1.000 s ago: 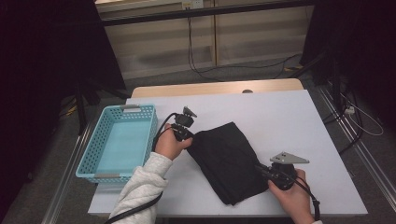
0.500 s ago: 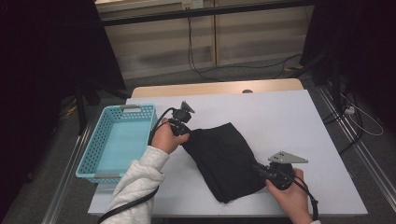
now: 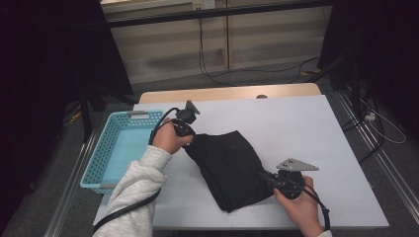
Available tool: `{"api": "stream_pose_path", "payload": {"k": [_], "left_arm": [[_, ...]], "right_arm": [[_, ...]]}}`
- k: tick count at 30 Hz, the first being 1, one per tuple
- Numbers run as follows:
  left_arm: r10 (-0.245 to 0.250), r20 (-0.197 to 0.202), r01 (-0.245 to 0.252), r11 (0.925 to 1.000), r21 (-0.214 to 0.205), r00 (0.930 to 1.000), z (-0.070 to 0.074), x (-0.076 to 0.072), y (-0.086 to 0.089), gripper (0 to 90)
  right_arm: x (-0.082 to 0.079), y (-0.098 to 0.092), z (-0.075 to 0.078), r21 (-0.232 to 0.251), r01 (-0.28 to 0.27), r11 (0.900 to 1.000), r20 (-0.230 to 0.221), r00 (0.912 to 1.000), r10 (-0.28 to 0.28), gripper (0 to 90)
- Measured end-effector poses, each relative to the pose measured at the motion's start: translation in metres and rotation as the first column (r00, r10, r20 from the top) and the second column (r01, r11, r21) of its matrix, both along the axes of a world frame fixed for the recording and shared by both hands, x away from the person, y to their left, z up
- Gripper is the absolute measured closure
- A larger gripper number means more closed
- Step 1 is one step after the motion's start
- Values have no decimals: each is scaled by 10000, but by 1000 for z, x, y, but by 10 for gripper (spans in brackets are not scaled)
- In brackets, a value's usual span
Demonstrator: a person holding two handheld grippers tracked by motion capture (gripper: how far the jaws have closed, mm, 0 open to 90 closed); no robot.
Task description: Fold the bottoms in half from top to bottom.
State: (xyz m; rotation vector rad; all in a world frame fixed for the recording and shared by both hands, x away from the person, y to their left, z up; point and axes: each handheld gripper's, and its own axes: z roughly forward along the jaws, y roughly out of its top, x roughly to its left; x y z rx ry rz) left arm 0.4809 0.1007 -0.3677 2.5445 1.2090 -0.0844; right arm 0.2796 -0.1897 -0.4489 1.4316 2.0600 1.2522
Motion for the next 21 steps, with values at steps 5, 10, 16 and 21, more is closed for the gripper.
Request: {"api": "stream_pose_path", "payload": {"k": [5, 10, 16, 21], "left_arm": [[-30, -42, 31, 9997, 225, 10000, 5, 1, 0, 839], [-84, -157, 89, 9994, 328, 9998, 11, 3, 1, 839], [-145, -192, 151, 9994, 317, 9997, 14, 4, 1, 839], [-225, -305, 239, 9987, 448, 9993, 15, 4, 1, 840]], "right_arm": [[2, 2, 2, 40, -56, 10000, 116, 9999, 55, 838], [3, 5, 1, 47, -175, 9998, 121, 9998, 175, 838], [3, 6, 3, 76, -226, 9997, 161, 9996, 225, 837], [2, 8, 3, 48, -257, 9997, 215, 9994, 256, 838]]}}
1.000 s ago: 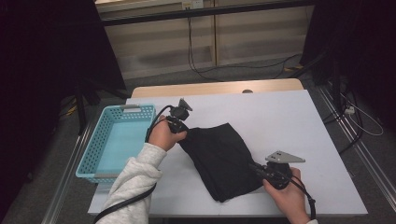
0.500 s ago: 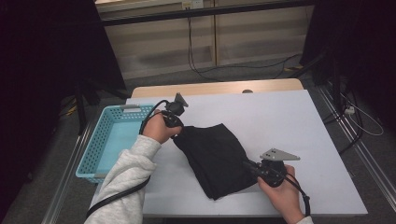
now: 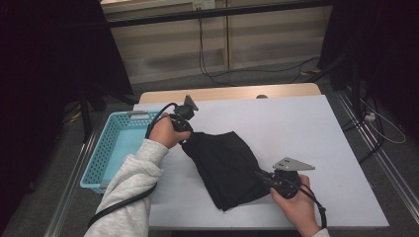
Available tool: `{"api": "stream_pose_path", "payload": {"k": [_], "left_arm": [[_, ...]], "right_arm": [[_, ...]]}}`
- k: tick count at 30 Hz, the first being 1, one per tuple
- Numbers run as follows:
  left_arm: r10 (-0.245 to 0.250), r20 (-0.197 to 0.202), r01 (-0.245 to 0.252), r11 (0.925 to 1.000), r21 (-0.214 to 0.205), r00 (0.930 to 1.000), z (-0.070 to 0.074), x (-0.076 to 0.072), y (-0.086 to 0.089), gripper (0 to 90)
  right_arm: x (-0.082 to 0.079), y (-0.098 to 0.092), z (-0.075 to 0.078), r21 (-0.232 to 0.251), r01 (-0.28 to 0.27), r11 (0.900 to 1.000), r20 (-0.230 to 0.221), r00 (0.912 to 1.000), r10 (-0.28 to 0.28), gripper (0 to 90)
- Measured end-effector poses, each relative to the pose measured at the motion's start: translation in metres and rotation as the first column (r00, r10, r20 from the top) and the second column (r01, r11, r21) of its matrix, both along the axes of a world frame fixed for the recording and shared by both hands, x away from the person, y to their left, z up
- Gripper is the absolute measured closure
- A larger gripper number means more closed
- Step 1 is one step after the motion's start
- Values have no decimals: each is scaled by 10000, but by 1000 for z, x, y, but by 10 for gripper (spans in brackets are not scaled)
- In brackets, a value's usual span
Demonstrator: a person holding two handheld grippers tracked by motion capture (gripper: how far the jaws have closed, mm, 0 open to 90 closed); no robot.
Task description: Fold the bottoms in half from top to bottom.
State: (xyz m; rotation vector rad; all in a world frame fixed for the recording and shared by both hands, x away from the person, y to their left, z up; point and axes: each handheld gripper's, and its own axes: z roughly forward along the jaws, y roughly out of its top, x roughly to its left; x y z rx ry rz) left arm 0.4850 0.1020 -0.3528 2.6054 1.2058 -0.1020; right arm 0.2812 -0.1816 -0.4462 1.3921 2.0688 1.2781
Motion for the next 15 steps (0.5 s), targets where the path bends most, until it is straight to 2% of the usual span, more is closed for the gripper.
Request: {"api": "stream_pose_path", "payload": {"k": [11, 15], "left_arm": [[-120, -174, 120, 9999, 19, 9998, 11, 2, 1, 840], [-129, -66, 130, 9999, 22, 9999, 18, 3, 0, 840]], "right_arm": [[-2, 1, 0, 134, -90, 9999, 131, 9999, 88, 837], [-3, 2, 3, 177, -86, 9998, 307, 9995, 81, 837]]}}
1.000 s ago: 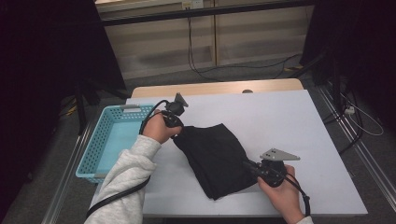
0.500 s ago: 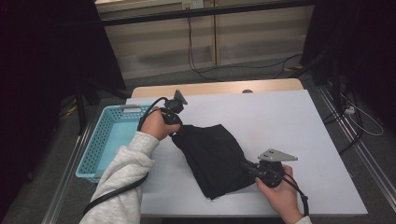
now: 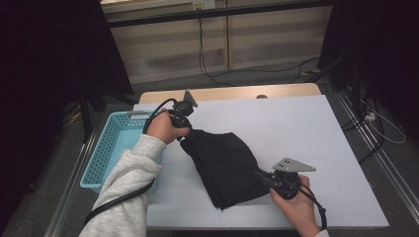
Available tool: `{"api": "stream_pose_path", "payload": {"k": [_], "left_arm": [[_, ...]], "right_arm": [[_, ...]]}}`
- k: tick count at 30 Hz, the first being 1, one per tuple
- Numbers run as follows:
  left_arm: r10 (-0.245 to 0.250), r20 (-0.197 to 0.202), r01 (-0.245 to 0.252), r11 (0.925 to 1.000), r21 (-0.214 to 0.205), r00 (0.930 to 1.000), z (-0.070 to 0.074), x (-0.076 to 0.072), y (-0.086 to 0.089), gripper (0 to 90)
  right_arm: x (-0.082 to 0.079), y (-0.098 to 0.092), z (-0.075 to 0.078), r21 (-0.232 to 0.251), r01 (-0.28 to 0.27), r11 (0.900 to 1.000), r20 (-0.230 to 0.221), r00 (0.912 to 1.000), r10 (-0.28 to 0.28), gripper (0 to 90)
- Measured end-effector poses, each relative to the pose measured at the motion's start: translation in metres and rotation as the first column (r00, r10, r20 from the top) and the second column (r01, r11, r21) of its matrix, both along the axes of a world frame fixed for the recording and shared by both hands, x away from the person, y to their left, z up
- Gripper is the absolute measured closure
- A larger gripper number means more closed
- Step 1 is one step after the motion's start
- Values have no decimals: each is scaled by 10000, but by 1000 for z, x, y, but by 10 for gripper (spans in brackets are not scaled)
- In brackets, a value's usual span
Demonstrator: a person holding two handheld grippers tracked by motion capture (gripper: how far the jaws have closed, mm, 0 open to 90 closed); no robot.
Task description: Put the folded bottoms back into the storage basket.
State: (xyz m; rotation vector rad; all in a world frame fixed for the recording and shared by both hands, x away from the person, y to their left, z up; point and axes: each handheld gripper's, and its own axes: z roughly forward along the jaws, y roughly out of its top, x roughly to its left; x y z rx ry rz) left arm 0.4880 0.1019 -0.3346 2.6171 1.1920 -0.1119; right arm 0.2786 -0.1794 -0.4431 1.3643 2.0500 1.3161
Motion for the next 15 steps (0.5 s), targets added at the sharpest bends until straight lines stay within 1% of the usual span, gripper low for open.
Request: {"api": "stream_pose_path", "payload": {"k": [1, 3, 6, 8, 15], "left_arm": [[-1, -20, 1, 10000, 5, 10000, 4, 0, 1, 840], [-15, -62, 15, 10000, 44, 10000, 6, 1, 1, 840], [28, -13, -28, 10000, 48, 10000, 12, 0, 2, 840], [30, 34, -30, 9999, 144, 10000, 15, 0, 3, 840], [1, 115, -4, 9996, 286, 9999, 27, 1, 7, 840]], "right_arm": [[0, 1, 1, 18, -28, 10000, 61, 10000, 28, 837], [0, 1, 1, 39, -24, 10000, 97, 10000, 24, 837], [0, 3, 3, 50, -52, 10000, 149, 9999, 52, 837], [0, 5, 4, 86, -99, 9999, 178, 9998, 98, 837], [1, 11, 8, 80, -137, 9999, 465, 9988, 133, 837]]}}
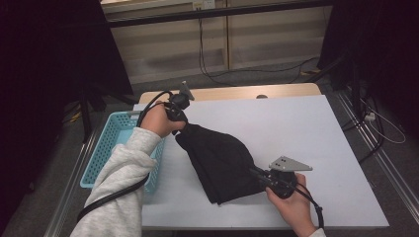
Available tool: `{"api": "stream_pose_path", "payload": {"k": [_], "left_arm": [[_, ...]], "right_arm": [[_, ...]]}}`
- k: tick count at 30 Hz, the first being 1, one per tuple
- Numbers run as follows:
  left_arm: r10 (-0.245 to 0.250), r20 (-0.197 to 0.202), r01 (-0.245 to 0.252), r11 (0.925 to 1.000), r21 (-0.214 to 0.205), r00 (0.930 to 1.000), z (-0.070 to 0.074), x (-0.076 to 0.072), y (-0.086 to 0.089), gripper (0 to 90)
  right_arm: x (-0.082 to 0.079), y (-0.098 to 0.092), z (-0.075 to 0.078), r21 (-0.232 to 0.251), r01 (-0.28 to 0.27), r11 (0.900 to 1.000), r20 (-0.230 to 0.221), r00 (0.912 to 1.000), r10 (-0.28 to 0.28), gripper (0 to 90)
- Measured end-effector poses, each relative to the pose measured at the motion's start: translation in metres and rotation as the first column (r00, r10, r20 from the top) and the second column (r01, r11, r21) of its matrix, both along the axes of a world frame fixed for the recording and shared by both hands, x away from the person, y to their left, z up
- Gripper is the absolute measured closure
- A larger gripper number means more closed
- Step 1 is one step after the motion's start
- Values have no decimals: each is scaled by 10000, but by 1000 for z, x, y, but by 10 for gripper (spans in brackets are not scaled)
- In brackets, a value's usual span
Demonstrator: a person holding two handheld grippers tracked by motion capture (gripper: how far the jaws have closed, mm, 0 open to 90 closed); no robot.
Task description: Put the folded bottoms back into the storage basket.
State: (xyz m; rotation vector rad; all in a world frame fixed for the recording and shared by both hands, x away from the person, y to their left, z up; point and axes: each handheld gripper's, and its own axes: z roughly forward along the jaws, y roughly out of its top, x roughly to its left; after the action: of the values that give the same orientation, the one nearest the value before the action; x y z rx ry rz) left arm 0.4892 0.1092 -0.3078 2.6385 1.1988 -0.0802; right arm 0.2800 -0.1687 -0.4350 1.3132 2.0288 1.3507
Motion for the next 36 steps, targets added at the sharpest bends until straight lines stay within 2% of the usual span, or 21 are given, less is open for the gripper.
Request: {"api": "stream_pose_path", "payload": {"k": [9, 19, 29, 31, 36], "left_arm": [[71, -25, -71, 9999, 86, 10000, 9, 3, 8, 840], [186, 51, -187, 9995, 273, 9998, 29, 4, 18, 841], [217, -93, -212, 9986, 476, 9997, 46, 7, 26, 841], [195, -95, -188, 9974, 699, 9998, 49, 7, 25, 841], [127, -95, -119, 9961, 869, 9999, 55, 7, 26, 841]], "right_arm": [[0, 6, 4, 101, 78, 9999, 606, 9981, -84, 837], [2, 18, 8, 254, -93, 9996, 875, 9961, 71, 837], [6, 29, 14, 416, -213, 9989, 1126, 9935, 165, 837], [6, 30, 15, 442, -252, 9987, 1194, 9926, 197, 838], [7, 33, 18, 503, -274, 9984, 1327, 9909, 205, 837]]}}
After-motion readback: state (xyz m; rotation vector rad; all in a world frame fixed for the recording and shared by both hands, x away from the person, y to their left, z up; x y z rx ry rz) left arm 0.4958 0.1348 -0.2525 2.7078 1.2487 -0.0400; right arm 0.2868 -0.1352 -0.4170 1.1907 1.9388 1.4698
